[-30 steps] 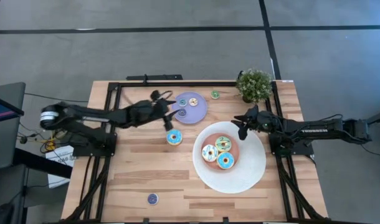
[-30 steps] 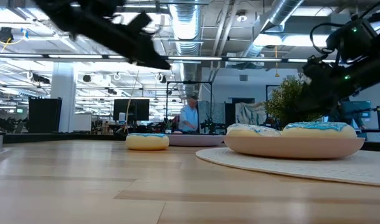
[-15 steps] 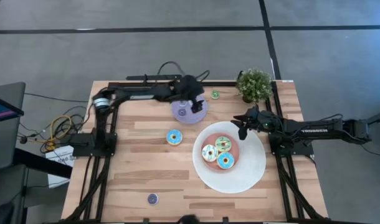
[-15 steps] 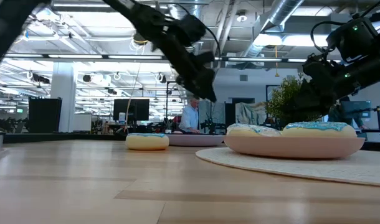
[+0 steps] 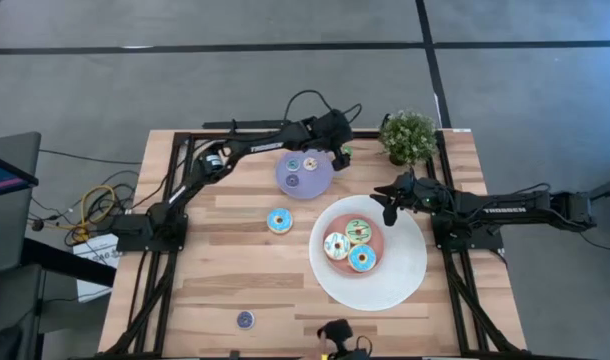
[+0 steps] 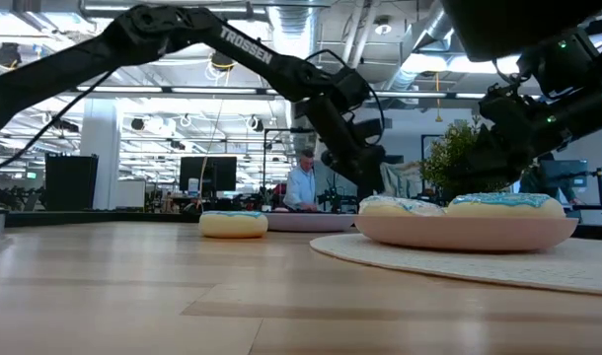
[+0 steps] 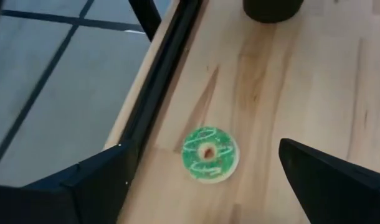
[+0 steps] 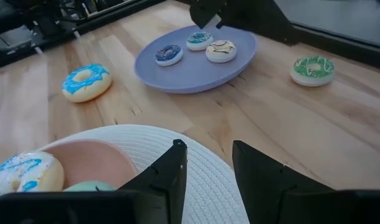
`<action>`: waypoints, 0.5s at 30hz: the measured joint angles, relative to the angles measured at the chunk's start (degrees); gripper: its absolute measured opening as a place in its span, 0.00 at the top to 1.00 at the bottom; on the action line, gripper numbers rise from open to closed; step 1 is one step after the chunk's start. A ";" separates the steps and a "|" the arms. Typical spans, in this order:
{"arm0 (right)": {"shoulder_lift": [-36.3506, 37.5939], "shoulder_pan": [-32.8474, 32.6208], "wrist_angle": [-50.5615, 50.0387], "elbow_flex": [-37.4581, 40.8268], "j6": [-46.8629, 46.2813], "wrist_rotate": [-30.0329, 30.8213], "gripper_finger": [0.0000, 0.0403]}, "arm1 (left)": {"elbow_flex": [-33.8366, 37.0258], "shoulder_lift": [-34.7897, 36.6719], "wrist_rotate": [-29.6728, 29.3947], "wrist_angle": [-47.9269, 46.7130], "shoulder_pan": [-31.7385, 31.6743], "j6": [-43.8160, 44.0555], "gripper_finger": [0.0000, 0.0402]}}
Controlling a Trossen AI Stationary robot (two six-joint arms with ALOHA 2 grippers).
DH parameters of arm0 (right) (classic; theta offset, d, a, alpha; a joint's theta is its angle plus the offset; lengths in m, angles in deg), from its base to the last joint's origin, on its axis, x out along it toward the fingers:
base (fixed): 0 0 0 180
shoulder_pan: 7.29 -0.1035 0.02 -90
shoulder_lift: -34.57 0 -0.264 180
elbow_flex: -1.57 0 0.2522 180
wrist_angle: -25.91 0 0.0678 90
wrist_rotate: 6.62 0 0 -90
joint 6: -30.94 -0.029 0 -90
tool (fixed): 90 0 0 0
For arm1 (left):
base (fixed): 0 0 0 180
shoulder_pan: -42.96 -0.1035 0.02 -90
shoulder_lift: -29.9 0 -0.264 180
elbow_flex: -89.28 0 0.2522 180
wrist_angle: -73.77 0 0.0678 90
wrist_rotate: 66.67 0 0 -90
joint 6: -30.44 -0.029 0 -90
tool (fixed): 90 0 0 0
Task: Pick & Place donuts
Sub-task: Put the small green donut on the violet plate
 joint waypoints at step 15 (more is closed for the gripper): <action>0.00 0.00 1.23 -0.04 4.29 0.03 0.71 | -4.30 -1.32 2.02 -10.10 -3.57 14.82 0.04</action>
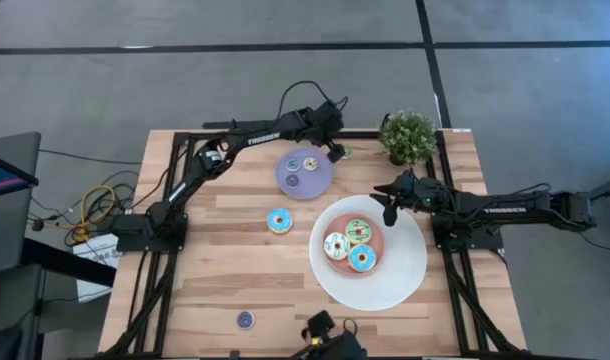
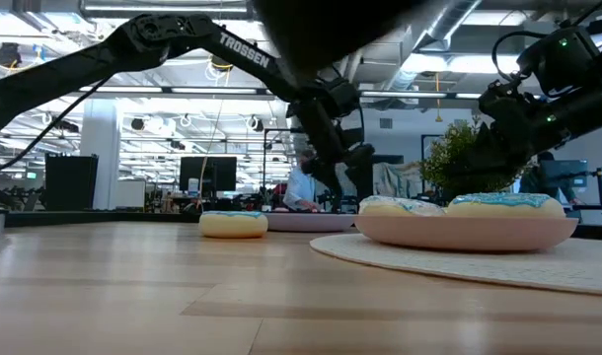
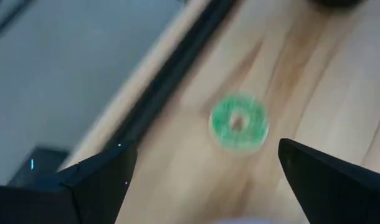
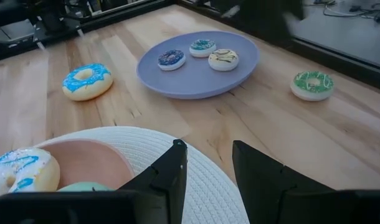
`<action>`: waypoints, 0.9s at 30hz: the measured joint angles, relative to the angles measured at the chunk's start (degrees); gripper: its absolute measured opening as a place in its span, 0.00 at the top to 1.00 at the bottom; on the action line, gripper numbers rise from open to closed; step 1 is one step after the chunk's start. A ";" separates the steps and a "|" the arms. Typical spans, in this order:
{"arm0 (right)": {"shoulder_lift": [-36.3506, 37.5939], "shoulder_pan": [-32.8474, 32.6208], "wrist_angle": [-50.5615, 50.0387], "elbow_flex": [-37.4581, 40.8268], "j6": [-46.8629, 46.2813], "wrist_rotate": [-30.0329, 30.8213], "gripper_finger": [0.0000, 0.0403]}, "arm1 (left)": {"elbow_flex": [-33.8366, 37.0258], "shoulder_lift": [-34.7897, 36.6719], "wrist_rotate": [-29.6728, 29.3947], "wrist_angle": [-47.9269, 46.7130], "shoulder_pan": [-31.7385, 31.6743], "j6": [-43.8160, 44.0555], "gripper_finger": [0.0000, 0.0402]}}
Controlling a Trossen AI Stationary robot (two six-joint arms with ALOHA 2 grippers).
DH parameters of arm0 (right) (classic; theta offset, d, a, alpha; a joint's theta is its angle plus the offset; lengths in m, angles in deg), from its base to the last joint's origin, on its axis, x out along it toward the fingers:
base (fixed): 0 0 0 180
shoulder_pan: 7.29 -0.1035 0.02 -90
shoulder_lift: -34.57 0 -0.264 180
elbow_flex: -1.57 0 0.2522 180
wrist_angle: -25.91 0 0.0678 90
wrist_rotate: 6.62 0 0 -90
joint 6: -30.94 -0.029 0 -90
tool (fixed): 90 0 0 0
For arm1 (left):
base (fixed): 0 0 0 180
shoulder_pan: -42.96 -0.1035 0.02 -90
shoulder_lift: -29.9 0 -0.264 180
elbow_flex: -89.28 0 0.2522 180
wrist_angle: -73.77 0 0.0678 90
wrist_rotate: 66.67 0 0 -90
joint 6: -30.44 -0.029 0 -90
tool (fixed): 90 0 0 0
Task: Pick & Place donuts
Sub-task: Put the small green donut on the violet plate
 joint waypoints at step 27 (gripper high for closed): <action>-0.06 -0.24 0.08 0.00 -9.05 0.41 0.71 | 51.51 40.60 6.36 8.92 14.76 1.34 0.04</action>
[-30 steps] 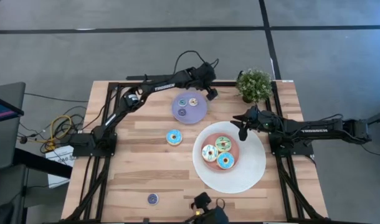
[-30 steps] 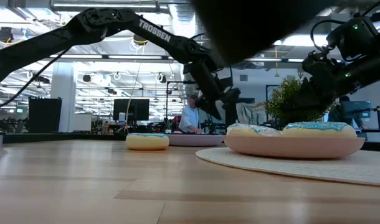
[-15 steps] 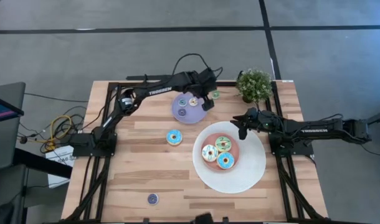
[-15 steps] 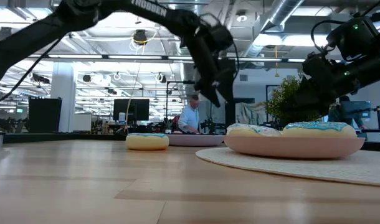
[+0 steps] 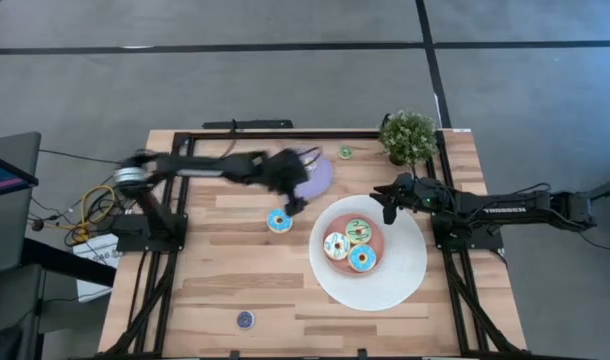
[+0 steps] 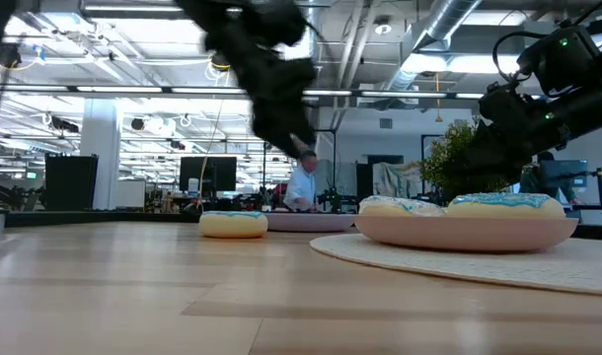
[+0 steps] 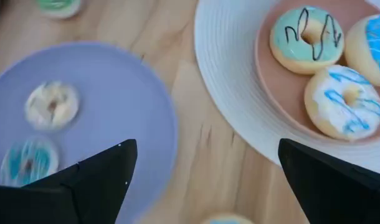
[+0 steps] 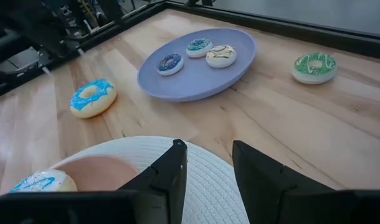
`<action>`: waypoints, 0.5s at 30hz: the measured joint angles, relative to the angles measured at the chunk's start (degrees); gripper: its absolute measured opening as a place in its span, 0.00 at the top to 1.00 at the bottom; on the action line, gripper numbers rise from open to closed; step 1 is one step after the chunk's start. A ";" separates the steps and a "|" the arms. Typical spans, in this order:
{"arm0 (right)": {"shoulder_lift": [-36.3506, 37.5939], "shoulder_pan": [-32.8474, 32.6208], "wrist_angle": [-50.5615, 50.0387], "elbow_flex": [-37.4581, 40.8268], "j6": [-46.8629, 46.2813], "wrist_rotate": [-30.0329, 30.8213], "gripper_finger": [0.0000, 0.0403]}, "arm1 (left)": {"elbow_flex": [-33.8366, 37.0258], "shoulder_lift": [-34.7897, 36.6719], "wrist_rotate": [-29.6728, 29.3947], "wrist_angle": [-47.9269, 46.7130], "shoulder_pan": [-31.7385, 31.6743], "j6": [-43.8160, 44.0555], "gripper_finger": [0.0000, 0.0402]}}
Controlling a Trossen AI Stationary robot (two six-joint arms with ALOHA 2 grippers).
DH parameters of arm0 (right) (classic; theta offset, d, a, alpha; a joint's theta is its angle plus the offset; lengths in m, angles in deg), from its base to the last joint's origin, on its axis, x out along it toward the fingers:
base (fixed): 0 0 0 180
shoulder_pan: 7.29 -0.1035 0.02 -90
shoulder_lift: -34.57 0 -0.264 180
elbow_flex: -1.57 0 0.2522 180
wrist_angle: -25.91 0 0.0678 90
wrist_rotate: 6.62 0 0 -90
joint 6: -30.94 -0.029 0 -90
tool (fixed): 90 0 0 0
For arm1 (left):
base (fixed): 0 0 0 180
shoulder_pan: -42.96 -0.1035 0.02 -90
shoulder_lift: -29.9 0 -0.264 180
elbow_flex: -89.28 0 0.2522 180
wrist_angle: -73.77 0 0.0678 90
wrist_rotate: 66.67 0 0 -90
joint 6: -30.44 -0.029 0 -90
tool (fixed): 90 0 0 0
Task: Pick & Place donuts
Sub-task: Put the small green donut on the violet plate
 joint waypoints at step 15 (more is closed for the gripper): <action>-12.32 -4.53 7.05 -14.69 6.28 8.53 0.41 | 54.83 46.90 -27.81 29.57 12.90 15.43 0.04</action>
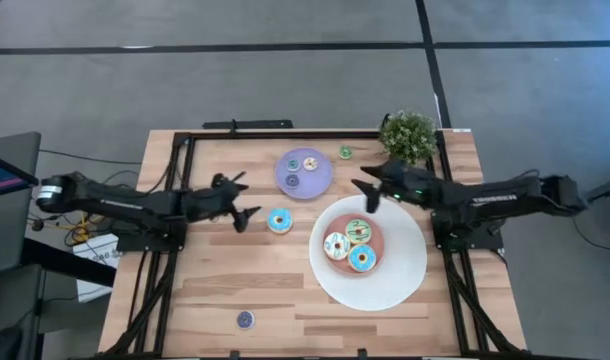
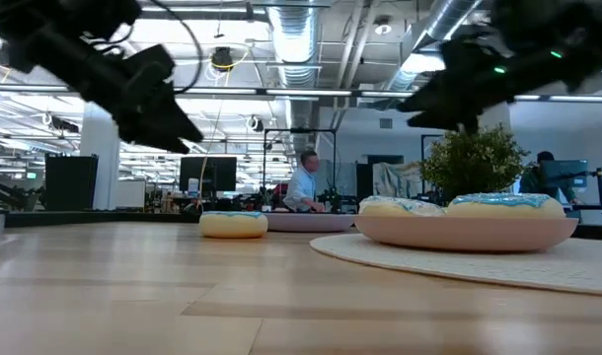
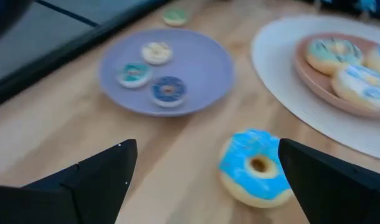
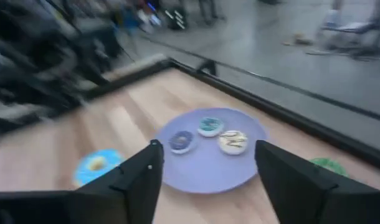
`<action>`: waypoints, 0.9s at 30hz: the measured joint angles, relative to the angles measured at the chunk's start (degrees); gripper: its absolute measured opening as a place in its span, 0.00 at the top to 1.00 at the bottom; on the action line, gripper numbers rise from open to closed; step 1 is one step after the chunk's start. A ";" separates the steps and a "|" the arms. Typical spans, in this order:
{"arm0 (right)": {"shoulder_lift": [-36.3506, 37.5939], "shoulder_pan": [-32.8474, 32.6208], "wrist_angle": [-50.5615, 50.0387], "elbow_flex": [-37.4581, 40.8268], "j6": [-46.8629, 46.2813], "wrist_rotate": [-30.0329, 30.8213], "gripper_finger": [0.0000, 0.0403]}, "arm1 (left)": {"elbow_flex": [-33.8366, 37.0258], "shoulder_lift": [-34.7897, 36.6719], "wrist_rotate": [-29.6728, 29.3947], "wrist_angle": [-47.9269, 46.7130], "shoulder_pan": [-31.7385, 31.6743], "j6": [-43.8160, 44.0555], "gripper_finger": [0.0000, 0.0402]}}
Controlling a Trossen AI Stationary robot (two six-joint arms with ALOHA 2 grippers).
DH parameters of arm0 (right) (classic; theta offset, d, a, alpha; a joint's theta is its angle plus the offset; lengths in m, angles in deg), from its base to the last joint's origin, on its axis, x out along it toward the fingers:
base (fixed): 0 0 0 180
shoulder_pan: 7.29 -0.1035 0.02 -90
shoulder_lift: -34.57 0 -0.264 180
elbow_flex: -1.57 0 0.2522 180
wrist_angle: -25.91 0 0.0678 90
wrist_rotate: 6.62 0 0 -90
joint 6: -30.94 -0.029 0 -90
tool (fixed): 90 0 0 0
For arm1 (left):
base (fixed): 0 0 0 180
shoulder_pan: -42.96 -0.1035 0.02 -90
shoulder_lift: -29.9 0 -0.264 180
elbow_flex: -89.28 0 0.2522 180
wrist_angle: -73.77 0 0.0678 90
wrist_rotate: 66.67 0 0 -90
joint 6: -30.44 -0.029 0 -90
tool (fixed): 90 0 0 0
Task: Pick & Place donuts
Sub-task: Put the small green donut on the violet plate
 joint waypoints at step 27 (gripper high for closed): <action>-62.85 18.16 -92.86 -84.02 36.09 -10.19 0.23 | 7.90 13.55 -2.81 -2.32 -0.15 2.83 0.04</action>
